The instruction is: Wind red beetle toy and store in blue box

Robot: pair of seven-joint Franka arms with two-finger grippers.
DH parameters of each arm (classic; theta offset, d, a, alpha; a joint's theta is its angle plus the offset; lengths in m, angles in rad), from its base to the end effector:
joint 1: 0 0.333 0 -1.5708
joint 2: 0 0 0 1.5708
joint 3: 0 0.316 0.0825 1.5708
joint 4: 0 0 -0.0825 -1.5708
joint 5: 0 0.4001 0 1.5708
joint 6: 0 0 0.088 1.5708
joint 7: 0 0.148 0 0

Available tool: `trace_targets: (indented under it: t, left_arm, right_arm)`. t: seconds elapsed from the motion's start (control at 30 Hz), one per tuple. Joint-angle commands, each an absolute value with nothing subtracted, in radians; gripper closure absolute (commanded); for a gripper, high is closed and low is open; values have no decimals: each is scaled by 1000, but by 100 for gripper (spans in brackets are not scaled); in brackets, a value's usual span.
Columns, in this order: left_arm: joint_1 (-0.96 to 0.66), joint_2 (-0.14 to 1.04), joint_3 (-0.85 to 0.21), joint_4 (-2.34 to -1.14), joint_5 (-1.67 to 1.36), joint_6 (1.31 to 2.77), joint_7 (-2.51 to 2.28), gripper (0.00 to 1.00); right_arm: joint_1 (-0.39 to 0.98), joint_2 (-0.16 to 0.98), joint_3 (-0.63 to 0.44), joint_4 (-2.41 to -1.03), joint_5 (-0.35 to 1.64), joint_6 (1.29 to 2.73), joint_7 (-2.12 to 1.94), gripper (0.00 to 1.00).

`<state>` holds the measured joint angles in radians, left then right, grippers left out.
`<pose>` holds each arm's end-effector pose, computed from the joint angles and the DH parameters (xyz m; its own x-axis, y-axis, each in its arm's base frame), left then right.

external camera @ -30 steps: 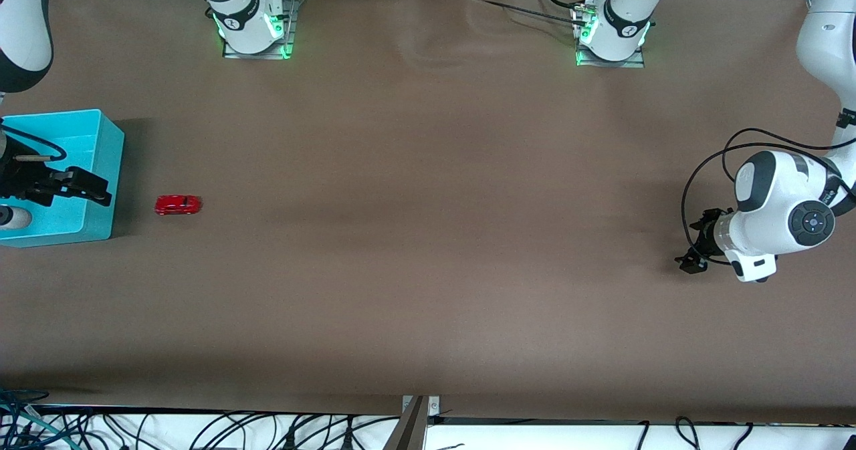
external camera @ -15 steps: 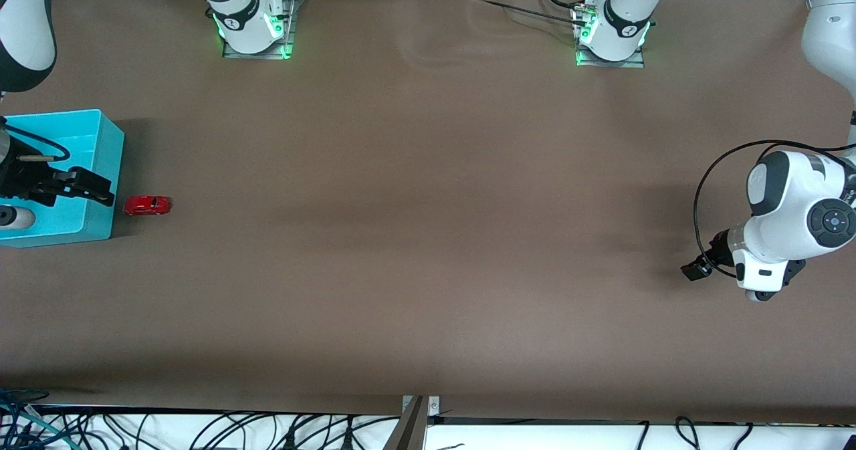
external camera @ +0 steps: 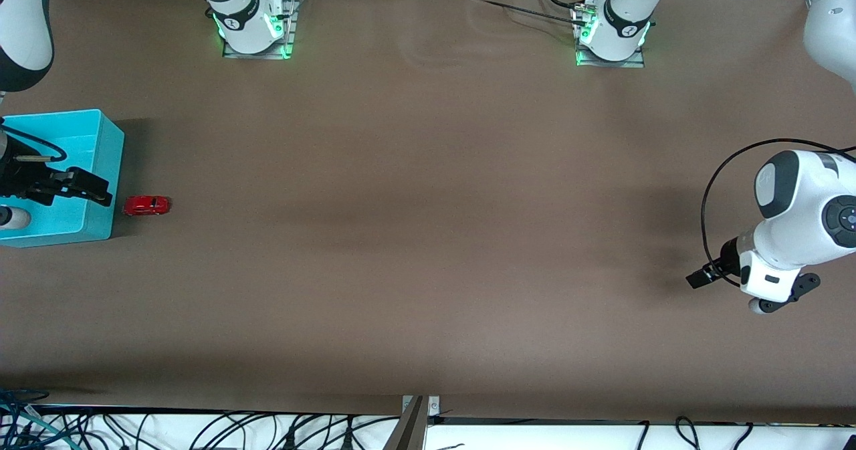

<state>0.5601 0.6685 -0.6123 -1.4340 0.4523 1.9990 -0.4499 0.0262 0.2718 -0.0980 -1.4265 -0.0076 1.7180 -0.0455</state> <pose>0.7260 0.0762 0.3048 0.9488 0.3131 0.0405 0.3145 -0.9486 -0.0355 0.6610 -0.0418 0.5008 0.9996 -0.0211 0.0193 -0.0217 -0.9992 0.0347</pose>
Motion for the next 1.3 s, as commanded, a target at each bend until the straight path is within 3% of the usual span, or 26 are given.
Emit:
trace_targets:
  t: [0.0,0.43,0.73,1.0,1.27]
  left_arm:
    - [551,657,-629,-1402,446,1967,-402,0]
    - [537,657,-666,-1399,448,1947,-379,0]
    - [506,657,-680,-1411,445,1933,-376,0]
    - [495,657,-724,-1402,459,1807,-367,0]
    - [508,654,-724,-1394,466,1805,-264,0]
  right_arm:
    - [20,273,-95,-1424,-12,1706,-38,0]
    - [-15,264,-106,-1514,-9,1706,-38,0]
    - [-61,206,-109,-1724,-6,1907,-34,0]
    - [-75,193,-118,-1844,-8,2029,89,0]
    - [-75,195,-140,-1943,-8,2134,140,0]
